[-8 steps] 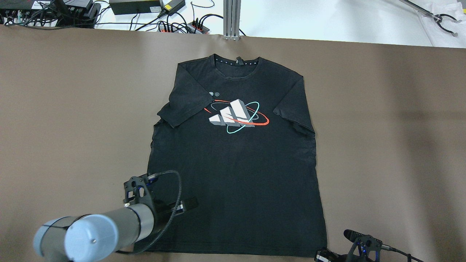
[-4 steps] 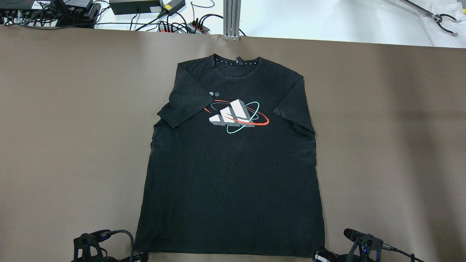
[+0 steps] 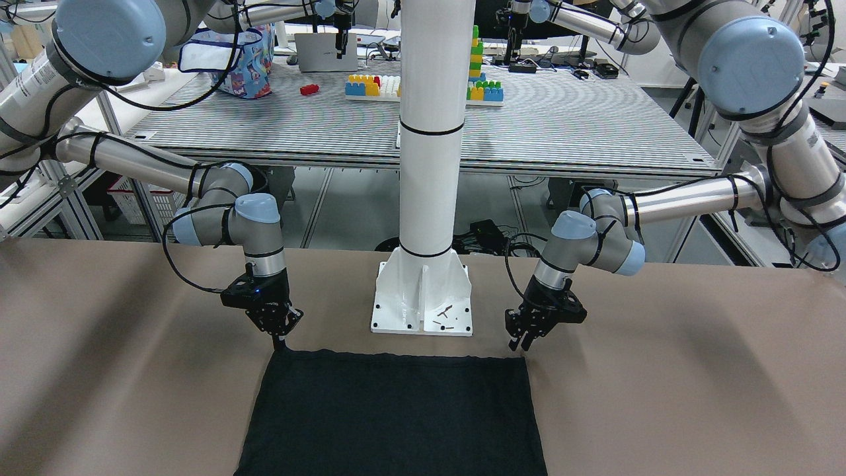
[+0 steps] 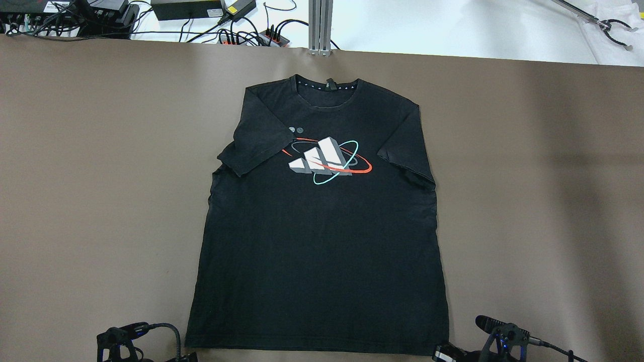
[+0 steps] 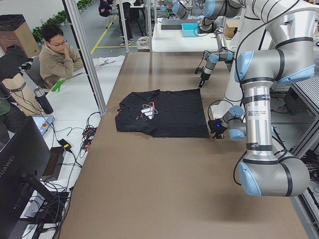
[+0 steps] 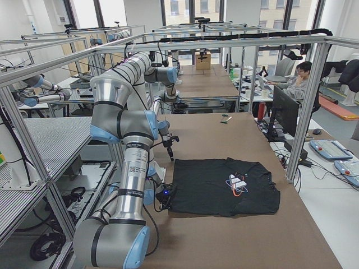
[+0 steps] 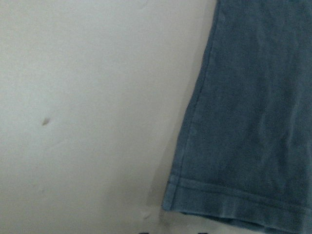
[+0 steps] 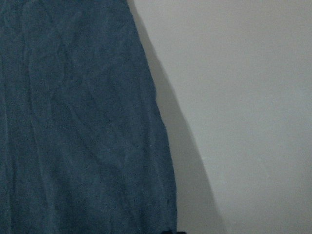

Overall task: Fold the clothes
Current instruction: 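Grasp the hem corners with the left and right grippers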

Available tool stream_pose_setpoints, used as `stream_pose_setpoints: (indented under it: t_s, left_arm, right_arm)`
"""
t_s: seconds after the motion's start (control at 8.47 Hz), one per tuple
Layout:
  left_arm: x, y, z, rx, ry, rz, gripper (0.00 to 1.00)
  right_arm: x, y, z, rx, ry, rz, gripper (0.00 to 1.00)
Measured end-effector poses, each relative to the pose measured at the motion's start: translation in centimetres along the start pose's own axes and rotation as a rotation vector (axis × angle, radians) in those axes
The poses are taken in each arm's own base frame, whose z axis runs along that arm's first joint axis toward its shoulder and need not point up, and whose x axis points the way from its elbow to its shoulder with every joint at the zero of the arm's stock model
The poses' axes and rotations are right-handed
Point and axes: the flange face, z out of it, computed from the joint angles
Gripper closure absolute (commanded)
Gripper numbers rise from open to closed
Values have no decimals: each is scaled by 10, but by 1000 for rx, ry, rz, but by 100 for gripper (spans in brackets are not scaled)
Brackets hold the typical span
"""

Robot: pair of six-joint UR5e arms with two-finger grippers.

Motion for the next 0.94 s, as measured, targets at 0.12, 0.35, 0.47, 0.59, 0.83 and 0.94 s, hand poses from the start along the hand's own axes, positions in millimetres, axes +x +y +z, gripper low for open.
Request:
stream_pose_setpoints:
  t_s: [0.12, 0.35, 0.47, 0.59, 0.83, 0.94]
  left_arm:
    - [0, -1, 0, 1, 0, -1, 56]
    - [1, -3, 0, 3, 0, -3, 56]
    - [2, -7, 1, 8, -1, -5, 56]
    - [1, -10, 3, 14, -4, -5, 57]
    - [-1, -13, 7, 21, -12, -3, 81]
    - [-2, -13, 8, 22, -13, -3, 100]
  right_arm:
    - [0, 0, 0, 2, 0, 0, 100]
    - [1, -1, 0, 3, 1, 0, 100]
    - [1, -1, 0, 4, 1, 0, 100]
    - [1, -1, 1, 5, 2, -1, 100]
    - [1, -1, 1, 5, 2, -1, 100]
    - [1, -1, 1, 6, 3, -1, 100]
